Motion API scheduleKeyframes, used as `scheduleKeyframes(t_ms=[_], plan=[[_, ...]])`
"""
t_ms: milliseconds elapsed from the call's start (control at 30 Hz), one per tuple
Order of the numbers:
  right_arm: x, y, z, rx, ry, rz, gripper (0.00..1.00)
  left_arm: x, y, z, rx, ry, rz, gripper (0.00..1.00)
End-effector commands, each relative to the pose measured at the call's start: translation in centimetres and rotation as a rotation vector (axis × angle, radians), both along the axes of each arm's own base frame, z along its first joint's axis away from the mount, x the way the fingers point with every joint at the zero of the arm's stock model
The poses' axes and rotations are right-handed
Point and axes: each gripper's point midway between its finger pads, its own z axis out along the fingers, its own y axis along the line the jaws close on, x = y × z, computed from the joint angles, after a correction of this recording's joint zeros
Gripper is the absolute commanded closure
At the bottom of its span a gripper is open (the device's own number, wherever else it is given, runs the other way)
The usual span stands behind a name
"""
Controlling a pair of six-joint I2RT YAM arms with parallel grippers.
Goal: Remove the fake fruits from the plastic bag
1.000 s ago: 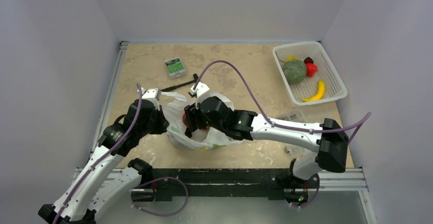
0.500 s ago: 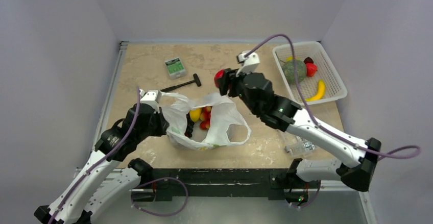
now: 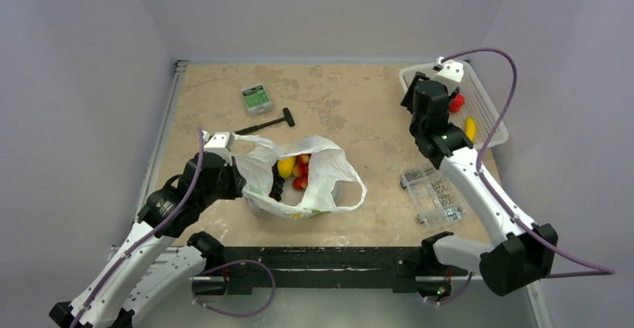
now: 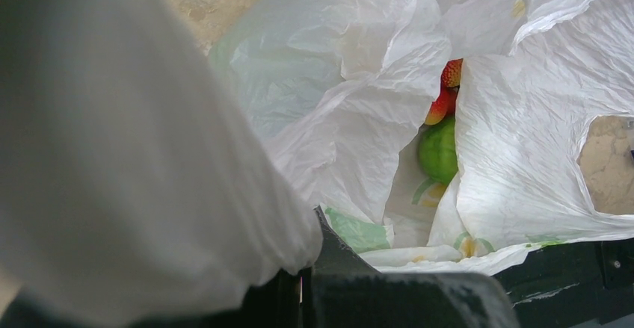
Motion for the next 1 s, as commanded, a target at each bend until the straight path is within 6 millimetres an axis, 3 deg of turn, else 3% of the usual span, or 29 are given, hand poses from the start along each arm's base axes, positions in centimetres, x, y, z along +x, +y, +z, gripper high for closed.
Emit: scheduleKeyframes(t_ms=[0, 167, 267, 467, 600, 733, 967], plan=[[1.1, -6.8, -4.0, -0.004, 0.090, -0.233, 1.00, 0.4, 0.1, 0.6, 0.000, -0.033, 0.005, 1.00], [2.1, -12.8, -8.4, -0.001, 0.195, -0.430, 1.00, 0.4, 0.0, 0.5, 0.005, -0.026, 0.002, 1.00], [2.3, -14.8, -10.6, 0.007, 0.276, -0.490, 1.00, 0.4, 0.0, 0.5, 0.010, -0.023, 0.001, 1.00], [2.4, -12.6, -15.7, 0.118, 0.380, -0.404, 1.00, 0.5, 0.3, 0.5, 0.013, -0.030, 0.017, 1.00], [2.1, -12.3, -18.4, 0.134, 0.423, -0.396, 1.00, 0.5, 0.3, 0.4, 0.018, -0.027, 0.020, 1.00], [2.4, -12.1, -19.2, 0.136, 0.438, -0.387, 0.72, 0.5, 0.1, 0.3, 0.020, -0.017, 0.011, 1.00], [2.8, -11.5, -19.2, 0.145, 0.443, -0.340, 0.44, 0.6, 0.2, 0.3, 0.017, -0.020, 0.016, 1.00]])
